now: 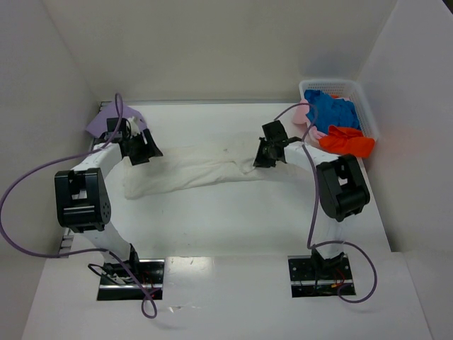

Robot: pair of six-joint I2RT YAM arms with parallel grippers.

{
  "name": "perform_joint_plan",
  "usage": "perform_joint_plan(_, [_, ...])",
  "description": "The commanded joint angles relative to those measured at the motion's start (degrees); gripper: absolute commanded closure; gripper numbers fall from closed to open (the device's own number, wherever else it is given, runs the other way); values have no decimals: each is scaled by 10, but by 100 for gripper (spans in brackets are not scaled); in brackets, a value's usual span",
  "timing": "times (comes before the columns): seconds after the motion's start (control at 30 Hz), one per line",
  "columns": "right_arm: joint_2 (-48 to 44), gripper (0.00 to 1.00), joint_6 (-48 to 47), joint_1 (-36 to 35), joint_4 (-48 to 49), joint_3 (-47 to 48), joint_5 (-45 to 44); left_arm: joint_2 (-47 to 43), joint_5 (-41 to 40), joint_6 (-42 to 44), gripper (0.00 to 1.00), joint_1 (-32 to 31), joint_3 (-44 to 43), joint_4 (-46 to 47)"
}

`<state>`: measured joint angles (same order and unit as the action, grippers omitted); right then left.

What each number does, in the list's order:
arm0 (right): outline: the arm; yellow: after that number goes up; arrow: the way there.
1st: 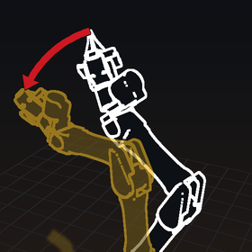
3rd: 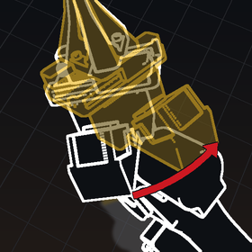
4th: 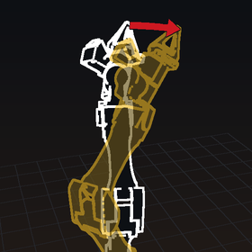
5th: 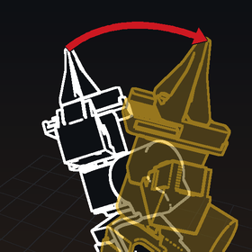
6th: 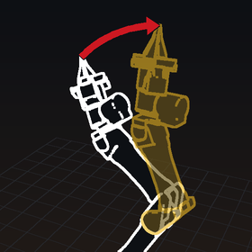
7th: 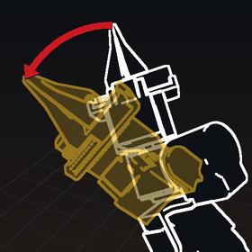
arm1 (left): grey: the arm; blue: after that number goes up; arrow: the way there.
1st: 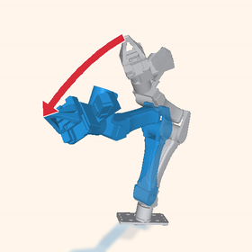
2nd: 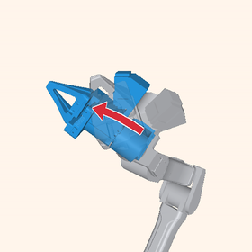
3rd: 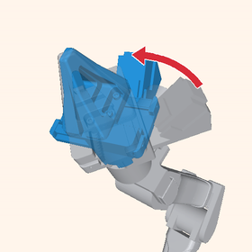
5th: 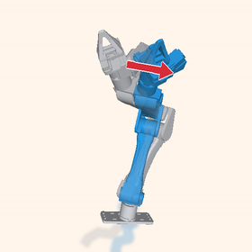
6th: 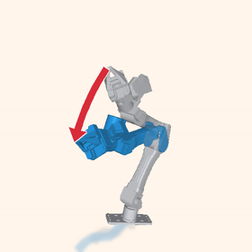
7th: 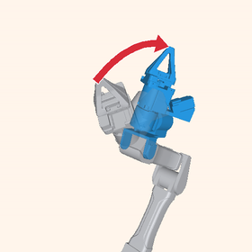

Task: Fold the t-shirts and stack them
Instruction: Fold the other side of the tshirt into a rectangle

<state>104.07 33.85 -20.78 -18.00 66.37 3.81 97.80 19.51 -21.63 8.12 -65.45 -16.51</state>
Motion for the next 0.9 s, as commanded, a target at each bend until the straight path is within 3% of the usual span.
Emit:
perform_joint_plan(0.0, [22, 83, -3, -7, 25, 61, -32, 9, 19, 23, 27, 1, 3, 2])
perform_joint_plan(0.4, [117, 76, -26, -7, 9, 198, -56, 26, 35, 33, 27, 1, 3, -4])
perform_joint_plan(0.87, [184, 77, -49, 22, -2, 345, -50, 31, 40, 33, 27, 1, 3, -4])
